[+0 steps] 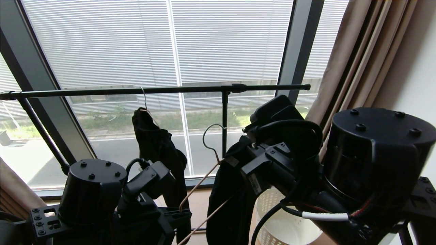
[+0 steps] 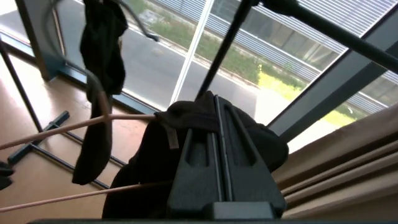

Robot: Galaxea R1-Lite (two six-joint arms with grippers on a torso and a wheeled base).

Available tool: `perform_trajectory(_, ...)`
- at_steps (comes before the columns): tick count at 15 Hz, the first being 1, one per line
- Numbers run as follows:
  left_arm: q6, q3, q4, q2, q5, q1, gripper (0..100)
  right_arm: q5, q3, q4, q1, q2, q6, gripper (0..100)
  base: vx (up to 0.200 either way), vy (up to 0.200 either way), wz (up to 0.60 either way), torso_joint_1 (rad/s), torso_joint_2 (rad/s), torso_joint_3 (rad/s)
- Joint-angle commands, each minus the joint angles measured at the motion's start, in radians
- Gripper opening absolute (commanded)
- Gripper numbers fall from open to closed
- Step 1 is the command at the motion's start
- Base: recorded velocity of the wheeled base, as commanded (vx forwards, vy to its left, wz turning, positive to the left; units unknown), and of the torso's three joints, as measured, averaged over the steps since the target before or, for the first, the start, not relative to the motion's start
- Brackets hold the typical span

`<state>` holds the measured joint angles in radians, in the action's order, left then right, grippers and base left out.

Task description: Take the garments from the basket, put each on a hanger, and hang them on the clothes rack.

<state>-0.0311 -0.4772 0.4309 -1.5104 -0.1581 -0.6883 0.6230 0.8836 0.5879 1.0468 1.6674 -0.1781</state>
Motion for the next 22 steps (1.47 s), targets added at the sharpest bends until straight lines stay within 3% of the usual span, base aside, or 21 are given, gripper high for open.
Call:
perform_trajectory(1,0.0,0.003,0.0,-0.001,0.0,0.001,0,0.0,0.012,0.0,0.03,0.02,0.011,0,0.0,0.0,0.0,0.0,0.0,0.0)
perform_trajectory(5,0.0,0.006,0.002,0.001,0.0,0.001,0,0.0,0.024,-0.002,0.03,0.035,0.051,0,0.0,0.0,0.0,0.0,0.0,0.0)
perform_trajectory(6,0.002,0.009,0.002,0.007,0.0,0.001,0,0.001,0.015,-0.002,0.03,0.029,0.051,100,0.0,0.0,0.0,0.0,0.0,0.0)
perform_trajectory(8,0.0,0.028,0.012,0.036,-0.006,0.0,0,0.001,0.006,-0.005,0.009,0.009,0.054,100,0.0,0.0,0.0,0.0,0.0,0.0)
perform_trajectory(12,-0.001,0.1,0.16,0.044,-0.006,-0.002,0,0.0,-0.071,-0.014,-0.031,-0.058,0.052,100,0.0,0.0,0.0,0.0,0.0,0.0)
perform_trajectory(17,0.002,0.111,0.204,0.042,-0.006,0.0,0,-0.019,-0.132,-0.085,-0.037,-0.133,0.051,100,0.0,0.0,0.0,0.0,0.0,0.0)
perform_trajectory(22,0.003,0.15,0.292,0.044,-0.011,0.001,0,-0.184,-0.17,-0.315,-0.077,-0.218,0.051,100,0.0,0.0,0.0,0.0,0.0,0.0)
